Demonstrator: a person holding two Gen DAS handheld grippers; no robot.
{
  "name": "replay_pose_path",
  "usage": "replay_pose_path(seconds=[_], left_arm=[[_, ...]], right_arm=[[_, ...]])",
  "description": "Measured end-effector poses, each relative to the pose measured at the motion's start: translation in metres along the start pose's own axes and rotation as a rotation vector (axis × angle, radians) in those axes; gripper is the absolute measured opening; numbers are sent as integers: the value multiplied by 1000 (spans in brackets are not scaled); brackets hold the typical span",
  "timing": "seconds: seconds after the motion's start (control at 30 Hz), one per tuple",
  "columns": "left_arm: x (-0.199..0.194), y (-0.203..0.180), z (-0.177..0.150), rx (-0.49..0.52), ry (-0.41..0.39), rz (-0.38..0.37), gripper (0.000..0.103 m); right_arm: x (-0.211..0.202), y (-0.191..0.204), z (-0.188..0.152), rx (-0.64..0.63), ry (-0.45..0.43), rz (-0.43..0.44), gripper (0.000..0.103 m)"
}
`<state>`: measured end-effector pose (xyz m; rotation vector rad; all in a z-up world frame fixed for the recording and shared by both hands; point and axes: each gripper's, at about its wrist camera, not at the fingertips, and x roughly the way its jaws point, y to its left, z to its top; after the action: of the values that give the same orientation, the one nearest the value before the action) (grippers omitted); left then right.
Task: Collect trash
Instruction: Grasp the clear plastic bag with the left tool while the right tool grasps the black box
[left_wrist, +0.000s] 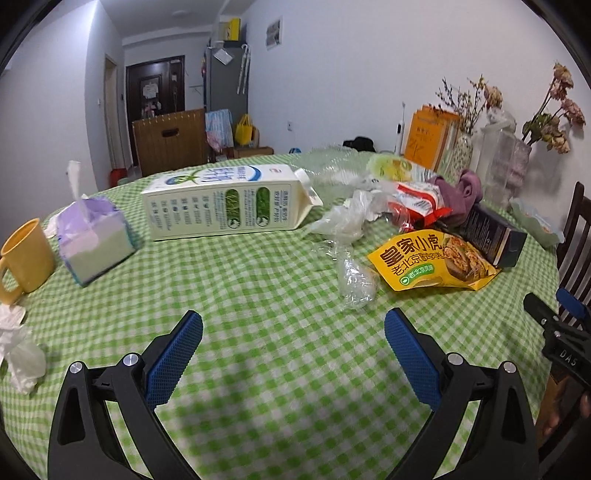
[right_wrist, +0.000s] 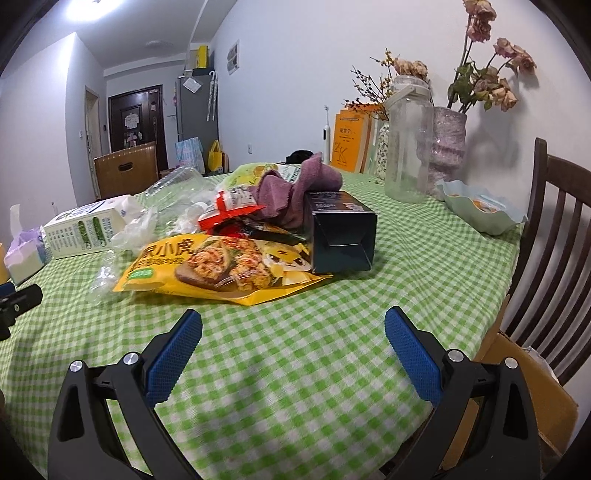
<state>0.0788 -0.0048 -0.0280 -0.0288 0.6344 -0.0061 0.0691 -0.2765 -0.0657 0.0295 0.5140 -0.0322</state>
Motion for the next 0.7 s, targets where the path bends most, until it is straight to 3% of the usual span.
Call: replay_pose_path(seconds=[0.13,0.27,0.47,0.57,0.63,0.7], left_arm=[[21,-6,10,0,54,-27,95],[47,-11,22,-32,135,-69,86],[78,-19,30,-46,239,-105,64],[87,-28,31,-20,263,-125,51],[92,-31,31,-13,278,-135,32],[93,-30,32,-20,280,-140,29]], right_arm=[[10,-10,10,0,10,-18,95],[23,-22,21,6,32,-26,95],[45,-37,41,8,57,-32,95],[52,-40,48,-19,9,-46,95],[64,-40,52,-45,58,-45,95],[75,-45,57,-26,98,-31,95]])
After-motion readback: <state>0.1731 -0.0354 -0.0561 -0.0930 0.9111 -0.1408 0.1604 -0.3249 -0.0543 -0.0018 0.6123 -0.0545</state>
